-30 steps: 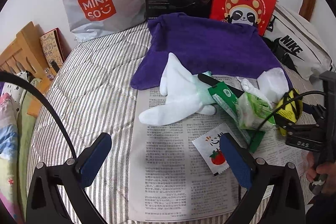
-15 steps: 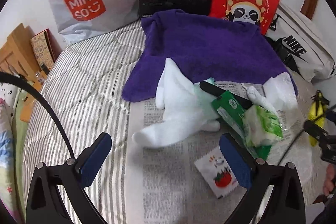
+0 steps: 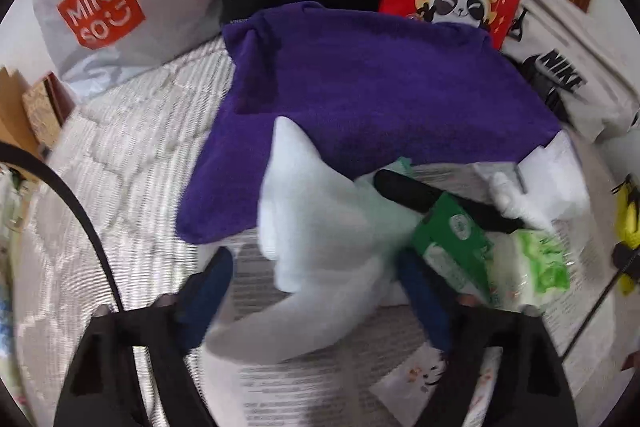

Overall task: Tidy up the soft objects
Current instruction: 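Grasp the white glove with the left gripper while the right gripper holds the yellow bag, then carry the glove with the left gripper while the right gripper carries the yellow bag onto the purple towel, then open the left gripper releasing the glove while the right gripper releases the yellow bag on the towel, then grasp the white mesh bag on the newspaper with the right gripper, then grasp the green wet-wipe pack with the left gripper while the right gripper holds the mesh bag, then carry the wipe pack with the left gripper while the right gripper carries the mesh bag onto the towel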

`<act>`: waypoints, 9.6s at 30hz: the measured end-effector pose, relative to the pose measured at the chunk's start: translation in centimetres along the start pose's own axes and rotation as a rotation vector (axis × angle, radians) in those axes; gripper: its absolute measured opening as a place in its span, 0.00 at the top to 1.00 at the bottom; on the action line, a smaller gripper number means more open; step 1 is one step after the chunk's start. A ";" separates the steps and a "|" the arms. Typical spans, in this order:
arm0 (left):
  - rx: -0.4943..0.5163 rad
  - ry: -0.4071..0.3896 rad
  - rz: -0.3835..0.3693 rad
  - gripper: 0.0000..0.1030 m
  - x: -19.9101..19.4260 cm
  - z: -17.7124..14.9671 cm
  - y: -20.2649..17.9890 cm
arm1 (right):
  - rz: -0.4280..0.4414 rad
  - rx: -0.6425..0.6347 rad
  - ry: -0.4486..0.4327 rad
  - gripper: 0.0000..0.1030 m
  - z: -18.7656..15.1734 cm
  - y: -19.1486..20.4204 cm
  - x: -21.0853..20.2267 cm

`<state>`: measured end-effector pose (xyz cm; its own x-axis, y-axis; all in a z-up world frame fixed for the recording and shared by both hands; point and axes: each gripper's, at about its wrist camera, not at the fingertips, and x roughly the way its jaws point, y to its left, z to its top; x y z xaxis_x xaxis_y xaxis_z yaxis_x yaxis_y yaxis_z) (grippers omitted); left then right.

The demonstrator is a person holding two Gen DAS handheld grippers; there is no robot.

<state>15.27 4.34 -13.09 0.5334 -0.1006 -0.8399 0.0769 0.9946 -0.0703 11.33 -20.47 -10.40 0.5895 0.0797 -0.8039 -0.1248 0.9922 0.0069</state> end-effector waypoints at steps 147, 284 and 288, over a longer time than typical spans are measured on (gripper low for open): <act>0.137 -0.101 -0.127 0.24 -3.7 5.2 0.2 | -0.035 0.095 0.016 0.00 9.8 -0.1 1.2; 0.046 -0.192 -0.164 0.66 -5.4 0.4 3.4 | 0.147 -0.024 -0.043 0.74 3.7 1.5 -0.9; 0.044 -0.204 -0.173 0.66 -5.0 2.4 3.9 | 0.153 -0.014 -0.057 0.74 5.9 0.7 -0.5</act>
<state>14.92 8.65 -7.90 0.6676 -0.2770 -0.6911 0.2158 0.9604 -0.1764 15.65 -19.20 -6.48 0.6072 0.2357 -0.7588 -0.2275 0.9666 0.1182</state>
